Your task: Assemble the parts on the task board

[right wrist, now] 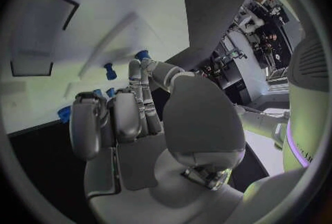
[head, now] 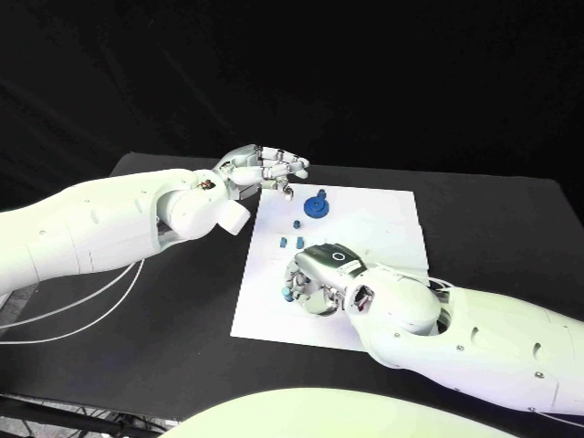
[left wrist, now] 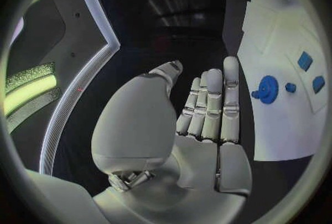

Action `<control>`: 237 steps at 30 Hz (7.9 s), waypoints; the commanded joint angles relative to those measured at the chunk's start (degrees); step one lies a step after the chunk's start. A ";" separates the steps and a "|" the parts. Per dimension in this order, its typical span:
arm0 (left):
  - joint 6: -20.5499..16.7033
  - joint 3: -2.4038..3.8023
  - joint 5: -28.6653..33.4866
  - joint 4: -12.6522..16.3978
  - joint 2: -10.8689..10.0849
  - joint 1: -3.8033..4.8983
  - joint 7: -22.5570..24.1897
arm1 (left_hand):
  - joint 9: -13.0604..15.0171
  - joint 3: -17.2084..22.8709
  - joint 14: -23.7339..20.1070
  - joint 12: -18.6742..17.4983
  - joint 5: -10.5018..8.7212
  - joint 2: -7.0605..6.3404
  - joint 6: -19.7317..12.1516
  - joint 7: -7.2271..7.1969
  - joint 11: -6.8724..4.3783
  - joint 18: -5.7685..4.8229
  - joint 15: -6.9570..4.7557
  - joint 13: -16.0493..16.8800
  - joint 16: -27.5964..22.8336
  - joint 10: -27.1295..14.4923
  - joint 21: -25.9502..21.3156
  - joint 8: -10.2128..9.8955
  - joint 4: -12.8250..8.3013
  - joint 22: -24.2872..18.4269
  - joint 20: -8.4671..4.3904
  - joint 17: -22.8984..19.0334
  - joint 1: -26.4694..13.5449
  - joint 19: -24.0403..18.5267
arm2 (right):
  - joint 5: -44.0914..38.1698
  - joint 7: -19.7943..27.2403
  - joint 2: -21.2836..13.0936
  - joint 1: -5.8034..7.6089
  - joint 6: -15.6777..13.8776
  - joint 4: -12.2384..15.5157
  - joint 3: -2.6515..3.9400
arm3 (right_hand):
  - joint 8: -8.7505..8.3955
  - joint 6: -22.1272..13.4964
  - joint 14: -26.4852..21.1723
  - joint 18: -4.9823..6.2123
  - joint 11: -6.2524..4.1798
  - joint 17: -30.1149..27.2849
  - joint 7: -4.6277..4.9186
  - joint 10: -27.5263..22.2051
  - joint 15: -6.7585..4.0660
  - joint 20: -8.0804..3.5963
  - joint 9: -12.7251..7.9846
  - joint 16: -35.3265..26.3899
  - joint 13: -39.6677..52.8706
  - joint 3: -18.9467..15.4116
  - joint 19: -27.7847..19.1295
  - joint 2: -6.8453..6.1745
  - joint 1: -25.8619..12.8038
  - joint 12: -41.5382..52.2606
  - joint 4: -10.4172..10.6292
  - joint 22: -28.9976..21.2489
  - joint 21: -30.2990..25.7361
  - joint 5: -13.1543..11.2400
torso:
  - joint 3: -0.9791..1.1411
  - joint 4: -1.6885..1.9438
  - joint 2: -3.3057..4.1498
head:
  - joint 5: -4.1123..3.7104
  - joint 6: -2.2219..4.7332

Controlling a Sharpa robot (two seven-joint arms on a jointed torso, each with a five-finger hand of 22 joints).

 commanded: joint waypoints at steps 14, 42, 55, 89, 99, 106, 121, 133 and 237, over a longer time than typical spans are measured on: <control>0.94 0.03 0.05 0.13 -0.10 0.03 0.39 | -0.06 -0.25 -0.55 0.27 -0.10 -0.01 0.09 1.00 -0.14 0.80 0.05 0.02 0.37 -0.47 -0.23 0.20 0.24 -0.07 -0.01 -0.11 0.52 0.21 | 3.53 4.43 -6.60 1.42 -8.04 4.42 0.24 | -5.05 -8.46 0.90 -0.36 1.97 -1.65 2.43 -3.95 1.22 1.20 -1.66 -1.20 0.36 -0.62 -0.73 -2.90 -1.11 -0.54 0.11 5.48 -1.51 -1.62 | 0.05 -0.12 -0.08 | -0.26 0.44; -0.18 -0.40 0.42 1.59 -1.72 -0.61 2.27 | -0.10 -0.67 -0.67 0.40 -0.16 -0.37 -0.03 0.84 -0.23 0.79 0.03 0.03 0.39 -0.47 -0.33 0.30 0.47 -0.10 0.02 -0.20 0.32 0.12 | 29.14 -1.03 -30.81 6.87 -0.45 10.42 0.32 | 6.70 -8.19 4.84 -2.67 -0.34 18.39 0.34 12.61 -0.47 -0.33 4.00 13.51 68.98 -19.40 4.43 -1.74 -6.73 66.32 13.37 12.88 6.72 1.43 | 0.13 -0.85 -0.72 | -5.02 1.83; 0.05 -0.42 0.45 2.12 -2.02 -0.87 2.14 | -0.10 -0.71 -0.68 0.42 -0.15 -0.37 -0.02 0.83 -0.23 0.79 0.03 0.03 0.39 -0.46 -0.34 0.32 0.51 -0.10 0.02 -0.21 0.29 0.10 | 26.50 -9.06 -30.89 3.61 -0.54 10.75 -0.06 | 7.76 -8.34 5.15 -3.23 -0.45 20.37 0.19 13.56 -0.53 -0.43 3.39 14.75 70.68 -27.25 5.54 0.37 -6.38 67.16 18.04 14.35 8.65 1.78 | -0.03 -0.59 -0.60 | -5.30 1.98; 0.45 -0.42 0.45 1.98 -2.38 -0.89 1.30 | -0.10 -0.72 -0.72 0.54 -0.08 -0.03 0.09 0.90 -0.22 0.80 0.01 0.04 0.45 -0.43 -0.39 0.50 0.76 -0.12 0.02 -0.27 0.31 0.08 | 24.31 -10.64 -24.45 1.31 3.77 7.11 -0.16 | 10.68 -6.86 5.03 -3.18 -1.25 19.99 -0.73 13.32 -1.17 -0.96 3.62 14.58 70.66 -36.62 5.46 5.72 -4.00 66.05 17.84 14.28 8.46 1.52 | 0.00 -0.64 -0.63 | -5.20 1.64; 0.78 -0.42 0.45 1.97 -2.36 -0.89 0.98 | -0.10 -0.72 -0.72 0.54 -0.08 -0.03 0.09 0.90 -0.22 0.80 0.01 0.04 0.45 -0.43 -0.39 0.50 0.76 -0.12 0.02 -0.27 0.31 0.08 | 24.38 -10.73 -23.75 1.24 1.06 6.38 -0.17 | 10.35 -6.08 5.06 -3.23 -2.01 20.08 -1.33 13.55 -1.81 -1.72 2.66 14.63 71.20 -25.50 5.57 6.28 7.17 65.82 16.07 14.42 8.61 7.11 | 0.00 -0.64 -0.63 | -5.23 1.72; 0.98 -0.42 0.45 1.72 -2.36 -0.88 0.82 | -0.10 -0.74 -0.73 0.55 -0.08 0.00 0.11 0.91 -0.21 0.80 0.02 0.04 0.46 -0.45 -0.40 0.53 0.81 -0.12 0.02 -0.28 0.30 0.07 | 30.27 -9.70 -25.18 1.94 -3.04 8.72 -0.14 | 11.03 -4.89 5.11 -3.39 -2.27 20.31 -1.73 14.29 -2.08 -1.87 2.80 14.75 71.97 -15.13 5.86 1.97 4.28 66.25 16.54 14.79 9.18 8.84 | -0.01 -0.66 -0.67 | -5.30 1.75; 1.42 -0.42 0.45 1.70 -2.07 -0.89 1.07 | -0.05 -0.97 -0.78 0.63 -0.11 -0.09 0.47 0.89 -0.22 0.80 0.04 0.03 0.51 -0.48 -0.46 0.83 1.02 -0.14 0.03 -0.34 0.21 0.05 | 41.37 -9.00 -25.22 5.14 -4.53 12.00 -0.06 | 11.78 -4.45 5.12 -3.52 -2.48 20.33 -1.97 14.78 -2.28 -2.07 3.37 14.77 72.40 -12.10 6.08 1.09 0.44 66.56 16.95 15.05 9.64 9.09 | 0.05 -0.60 -0.58 | -5.55 2.02; 1.23 -0.42 0.45 1.89 -2.15 -0.88 1.18 | -0.05 -0.97 -0.78 0.63 -0.11 -0.09 0.47 0.89 -0.22 0.80 0.04 0.03 0.51 -0.48 -0.46 0.83 1.02 -0.14 0.03 -0.34 0.21 0.05 | 42.01 -9.58 -21.71 3.82 -2.46 10.65 -0.12 | 12.51 -4.12 5.11 -3.52 -2.49 20.27 -2.03 14.87 -2.29 -2.09 3.96 14.74 72.48 -11.64 6.08 0.35 -5.02 66.35 17.58 15.05 9.64 4.58 | -0.06 -0.65 -0.61 | -5.31 1.82; 1.67 -0.43 0.45 1.95 -2.62 -0.88 0.32 | -0.16 -1.14 -0.84 0.76 -0.07 0.13 0.34 0.94 -0.20 0.80 0.03 0.01 0.62 -0.56 -0.53 0.92 1.31 -0.17 0.04 -0.46 0.39 0.07 | 33.61 -8.23 -18.27 2.56 1.59 7.74 -0.15 | 14.51 -3.53 5.04 -3.52 -3.19 19.92 -2.90 14.84 -2.85 -2.55 4.26 14.47 72.74 -36.35 6.08 9.25 -0.22 65.04 17.60 15.05 9.64 0.30 | 0.01 -0.68 -0.63 | -4.80 1.42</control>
